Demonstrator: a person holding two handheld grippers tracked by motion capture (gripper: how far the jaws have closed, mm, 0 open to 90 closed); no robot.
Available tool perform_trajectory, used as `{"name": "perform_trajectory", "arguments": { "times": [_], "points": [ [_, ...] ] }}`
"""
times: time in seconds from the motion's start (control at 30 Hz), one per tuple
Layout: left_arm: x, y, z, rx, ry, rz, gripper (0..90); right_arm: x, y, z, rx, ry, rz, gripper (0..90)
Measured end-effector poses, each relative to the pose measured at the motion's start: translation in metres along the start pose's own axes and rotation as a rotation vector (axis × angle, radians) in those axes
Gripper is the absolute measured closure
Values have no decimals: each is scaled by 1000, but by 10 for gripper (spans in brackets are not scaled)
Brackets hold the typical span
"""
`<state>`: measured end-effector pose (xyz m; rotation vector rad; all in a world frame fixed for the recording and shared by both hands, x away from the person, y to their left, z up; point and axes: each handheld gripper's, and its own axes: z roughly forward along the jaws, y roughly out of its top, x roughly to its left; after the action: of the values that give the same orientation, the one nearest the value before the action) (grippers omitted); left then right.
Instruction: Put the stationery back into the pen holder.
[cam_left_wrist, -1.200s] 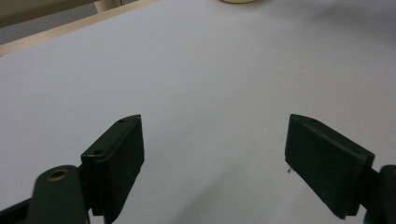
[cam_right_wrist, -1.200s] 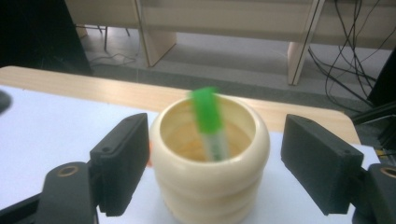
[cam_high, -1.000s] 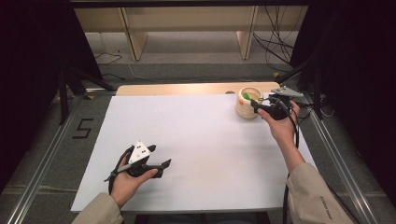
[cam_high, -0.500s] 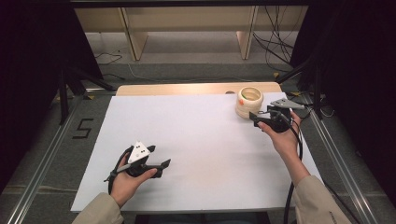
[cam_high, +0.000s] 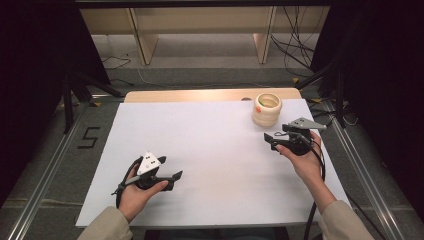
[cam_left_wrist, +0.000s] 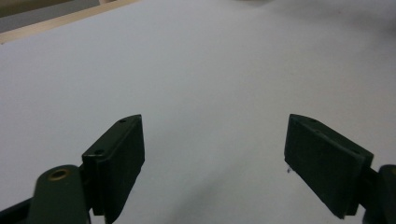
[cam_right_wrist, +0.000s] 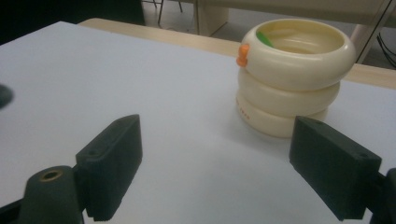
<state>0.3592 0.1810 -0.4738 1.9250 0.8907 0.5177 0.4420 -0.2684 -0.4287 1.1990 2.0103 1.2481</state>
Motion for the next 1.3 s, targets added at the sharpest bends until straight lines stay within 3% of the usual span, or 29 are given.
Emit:
{"name": "perform_trajectory", "arguments": {
  "times": [0.6,1.3],
  "points": [
    [-1,-1,1,5,-4,-3,195,13,-27,-14,66,64,-14,171],
    [-9,0,3,13,-28,3,194,35,-61,-27,170,190,-29,181]
  ]
}}
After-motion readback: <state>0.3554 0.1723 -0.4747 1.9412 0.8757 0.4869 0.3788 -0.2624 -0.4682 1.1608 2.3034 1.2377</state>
